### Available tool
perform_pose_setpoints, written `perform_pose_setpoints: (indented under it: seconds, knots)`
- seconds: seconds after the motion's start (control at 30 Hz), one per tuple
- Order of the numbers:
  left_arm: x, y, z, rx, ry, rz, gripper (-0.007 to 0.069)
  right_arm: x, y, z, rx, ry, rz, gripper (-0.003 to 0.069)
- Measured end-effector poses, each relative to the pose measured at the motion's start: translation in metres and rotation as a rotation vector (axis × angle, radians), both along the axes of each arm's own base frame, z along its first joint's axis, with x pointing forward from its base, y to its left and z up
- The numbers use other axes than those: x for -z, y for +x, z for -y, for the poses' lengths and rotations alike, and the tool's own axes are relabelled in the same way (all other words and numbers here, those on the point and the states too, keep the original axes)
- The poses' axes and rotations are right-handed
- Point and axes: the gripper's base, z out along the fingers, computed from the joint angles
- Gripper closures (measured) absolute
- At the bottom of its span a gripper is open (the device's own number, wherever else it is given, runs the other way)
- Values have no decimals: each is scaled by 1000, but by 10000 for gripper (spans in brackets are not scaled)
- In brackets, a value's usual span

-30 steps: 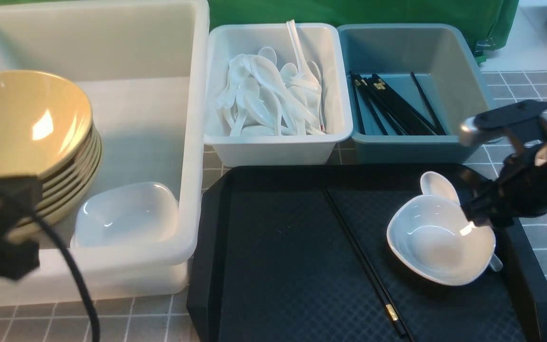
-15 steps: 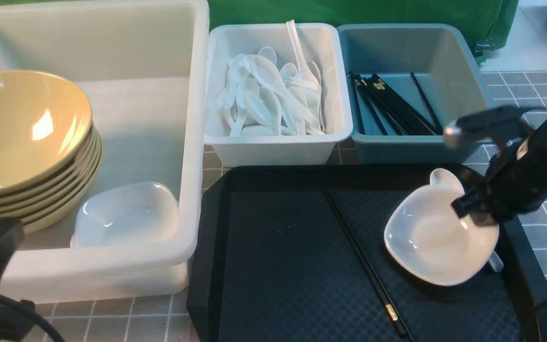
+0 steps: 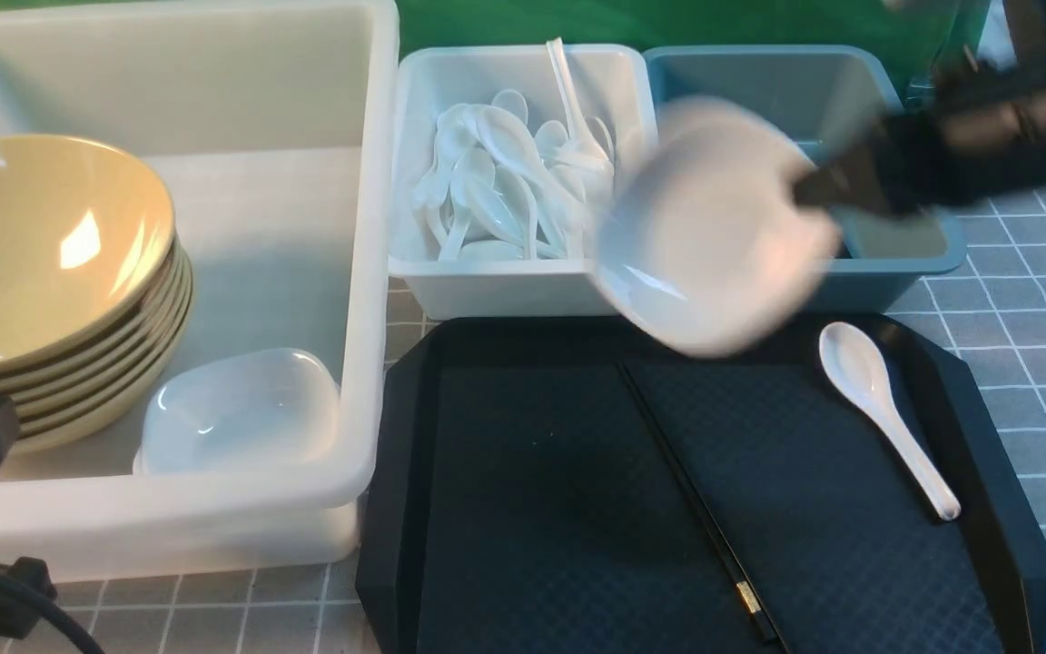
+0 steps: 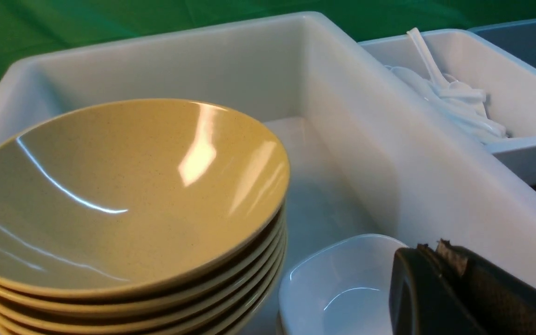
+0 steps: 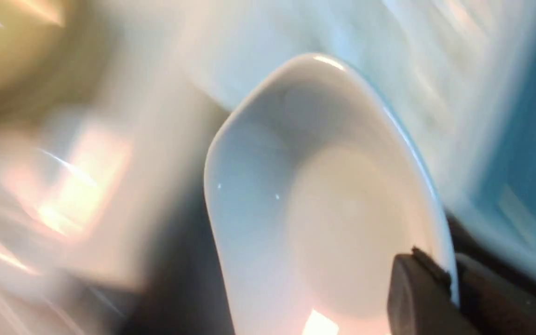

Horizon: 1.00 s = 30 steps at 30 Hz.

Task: On grey table put chopsticks spoon bowls plates into blue grey white boxes.
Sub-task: 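Place the white bowl into the white bin on top of the stacked bowls with the right gripper, then reach down and grasp the white spoon resting in the bowl with the right gripper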

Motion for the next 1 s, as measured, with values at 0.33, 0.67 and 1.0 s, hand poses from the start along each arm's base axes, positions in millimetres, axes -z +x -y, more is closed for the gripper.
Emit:
perform_pose_setpoints:
  seconds: [0.33,0.67,1.0]
  knots:
    - [0,0,0,-2,-30,0,634,32,16,-162,-248,62,148,585]
    - [0,0,0,-3,-38,-2,634,97,34,-203,-242,-7,83,397]
    - [0,0,1,0,-38,-8,634,0,26,-85,-205,-238,105,195]
